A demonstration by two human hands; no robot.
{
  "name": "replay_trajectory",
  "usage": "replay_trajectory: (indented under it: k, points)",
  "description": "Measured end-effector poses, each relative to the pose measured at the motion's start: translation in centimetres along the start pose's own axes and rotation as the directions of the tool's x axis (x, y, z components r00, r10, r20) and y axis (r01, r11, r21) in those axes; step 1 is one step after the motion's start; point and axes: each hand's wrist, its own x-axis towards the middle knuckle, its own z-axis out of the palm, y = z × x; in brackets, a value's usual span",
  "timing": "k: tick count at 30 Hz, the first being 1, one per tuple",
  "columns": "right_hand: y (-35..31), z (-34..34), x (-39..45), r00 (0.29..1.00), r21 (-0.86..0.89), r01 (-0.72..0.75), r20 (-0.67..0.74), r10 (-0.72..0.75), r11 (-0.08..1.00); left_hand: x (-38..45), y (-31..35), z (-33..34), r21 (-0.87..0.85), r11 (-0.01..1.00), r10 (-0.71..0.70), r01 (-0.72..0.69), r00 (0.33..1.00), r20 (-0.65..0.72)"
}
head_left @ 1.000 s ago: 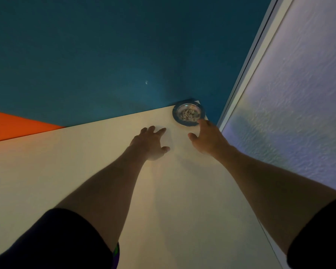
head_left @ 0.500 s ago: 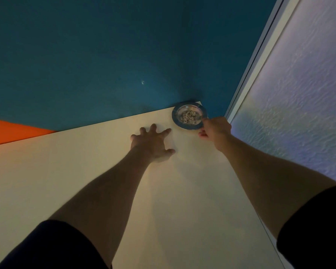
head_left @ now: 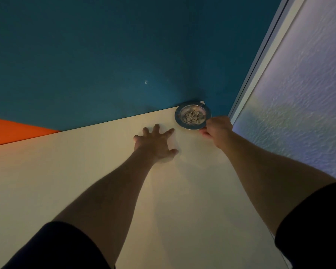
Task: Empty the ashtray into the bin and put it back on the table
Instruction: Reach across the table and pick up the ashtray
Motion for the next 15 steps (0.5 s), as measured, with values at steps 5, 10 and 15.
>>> replay_trajectory:
  k: [5,10,15]
  points:
    - [-0.1,-0.3,-0.3,0.999,-0.069,0.053,0.009,-0.053,0.996,-0.2,0.2,0.4,-0.008,1.0,-0.011,0.011,1.0,0.004]
    - [-0.3,-0.7,-0.7,0.998,-0.077,0.064,0.012,-0.063,0.995,-0.5,0.3,0.8,-0.061,0.998,-0.024,0.025,1.0,0.02]
    - [-0.7,-1.1,-2.0,0.996,-0.105,0.092,0.024,-0.09,0.99,-1.3,0.2,0.4,-0.298,0.953,-0.065,0.053,0.997,-0.029]
